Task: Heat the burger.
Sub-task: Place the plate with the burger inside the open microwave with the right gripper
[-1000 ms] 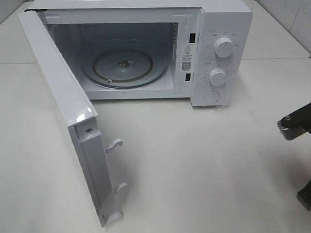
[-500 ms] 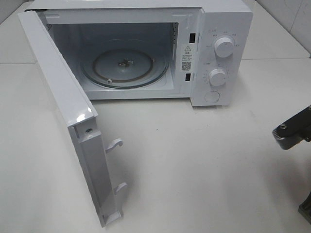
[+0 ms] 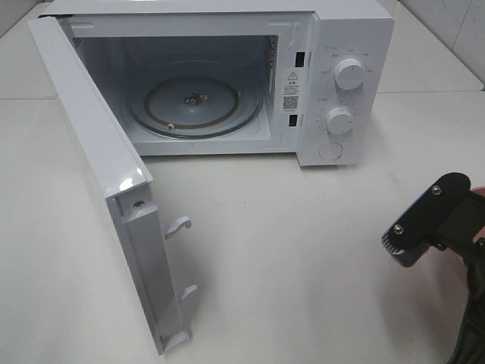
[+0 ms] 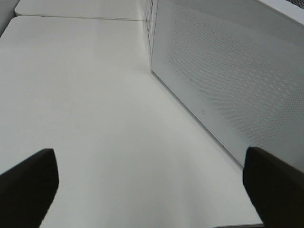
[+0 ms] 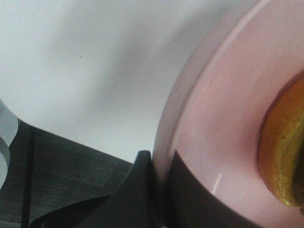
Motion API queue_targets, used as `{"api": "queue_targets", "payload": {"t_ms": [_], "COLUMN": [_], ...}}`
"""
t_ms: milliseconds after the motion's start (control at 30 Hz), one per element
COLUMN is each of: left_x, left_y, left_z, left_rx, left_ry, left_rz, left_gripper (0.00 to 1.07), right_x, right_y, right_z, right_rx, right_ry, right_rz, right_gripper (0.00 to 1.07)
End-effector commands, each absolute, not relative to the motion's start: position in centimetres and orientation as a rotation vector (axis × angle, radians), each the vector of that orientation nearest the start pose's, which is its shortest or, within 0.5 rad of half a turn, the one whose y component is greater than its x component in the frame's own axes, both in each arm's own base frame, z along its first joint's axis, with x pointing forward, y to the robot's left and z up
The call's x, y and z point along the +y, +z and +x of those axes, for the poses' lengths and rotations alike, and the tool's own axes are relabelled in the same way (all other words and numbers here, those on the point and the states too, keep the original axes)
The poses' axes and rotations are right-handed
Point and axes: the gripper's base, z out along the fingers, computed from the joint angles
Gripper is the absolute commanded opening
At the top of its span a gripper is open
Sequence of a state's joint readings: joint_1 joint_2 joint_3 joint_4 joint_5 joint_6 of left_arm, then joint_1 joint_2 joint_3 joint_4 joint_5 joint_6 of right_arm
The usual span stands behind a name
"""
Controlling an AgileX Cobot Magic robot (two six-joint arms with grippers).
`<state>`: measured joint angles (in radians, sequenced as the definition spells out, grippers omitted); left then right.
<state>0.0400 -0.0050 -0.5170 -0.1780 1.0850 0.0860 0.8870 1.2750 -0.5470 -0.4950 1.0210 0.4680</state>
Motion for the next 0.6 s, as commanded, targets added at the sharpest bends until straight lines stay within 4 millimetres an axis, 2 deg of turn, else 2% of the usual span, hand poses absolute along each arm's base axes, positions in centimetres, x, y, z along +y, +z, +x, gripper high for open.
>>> {"api": "queue_targets", "payload": {"t_ms": [33,267,600], "left_x": [-1.5,-1.5,-1.5], "left_y": [28.2,28.2,28.2], "left_z": [-1.1,-1.1,-1.1], "left_rx": [2.004,2.004,2.004], "left_ry": [-0.147,-0.147,-0.147], "left_rz": [0.060,0.060,0.060], "left_gripper": [0.98,0.98,0.98], "right_x": [10.6,11.6,11.8], "right_y": [19.2,19.3,19.4], "right_z": [13.0,12.3,12.5], "right_rx": [2.662,2.567,2.492], "right_ry": [-0.627,-0.637,-0.655], "right_rz": [-1.072,-1.192,-1.294], "right_gripper": [0.01,0.01,0.02]}}
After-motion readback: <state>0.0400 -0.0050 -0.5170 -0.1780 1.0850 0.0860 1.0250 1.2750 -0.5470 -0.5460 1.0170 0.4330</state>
